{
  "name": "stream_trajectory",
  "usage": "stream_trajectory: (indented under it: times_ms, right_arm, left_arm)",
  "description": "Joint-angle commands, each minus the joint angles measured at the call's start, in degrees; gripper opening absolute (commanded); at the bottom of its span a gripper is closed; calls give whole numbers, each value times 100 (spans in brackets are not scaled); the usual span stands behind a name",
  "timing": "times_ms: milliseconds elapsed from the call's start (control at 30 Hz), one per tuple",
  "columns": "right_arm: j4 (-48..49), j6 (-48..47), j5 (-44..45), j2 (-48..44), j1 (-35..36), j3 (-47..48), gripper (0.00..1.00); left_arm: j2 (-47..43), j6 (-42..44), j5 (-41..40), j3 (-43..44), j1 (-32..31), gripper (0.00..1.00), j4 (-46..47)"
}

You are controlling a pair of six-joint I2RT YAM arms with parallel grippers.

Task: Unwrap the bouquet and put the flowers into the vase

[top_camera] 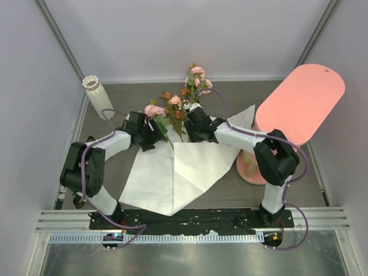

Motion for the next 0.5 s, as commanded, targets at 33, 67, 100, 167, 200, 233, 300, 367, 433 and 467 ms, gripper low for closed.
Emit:
stream_trajectory:
  times_ms: [33,67,100,167,200,233,300,367,433,467]
  right_arm:
    - [-376,-99,-229,-1204,181,-378,61]
    - [-393,-108,-309,-1327,181,-606,60]
    - [-368,-117,-623,-1581,181,-730,60]
    - [-393,-204,-949,-1819,181,-1011,60]
    - [-481,-231,-1238,-1951,198,-1091,60]
    - [-534,-257,-1345,-2178,207,-1152,60]
    - [-648,-257,-1469,-2478,251,-1398,60]
    - [-771,-214,-1461,-2909,295,-1626,60]
    - [-1025,-143,-1470,-3164,304,-1767,60]
    - [-1105,-56,-1461,-3435,321,-1820,60]
  left_arm:
    - [-1329,276,254,-741,-315,73,-33]
    - [-1436,215,298,-828,-394,73,-24]
    - [-1576,179,273,-1003,-577,74,2]
    - [-1919,83,237,-1163,-789,75,99]
    - [-1990,-5,229,-1285,-982,76,151]
    - [-2113,-40,246,-1330,-1079,76,221]
    - [-2175,-102,350,-1374,-1299,76,231]
    - [-2202,-137,483,-1365,-1431,75,301]
    - [-2141,-199,711,-1313,-1721,75,432]
    - [-2036,-216,764,-1269,-1852,74,476]
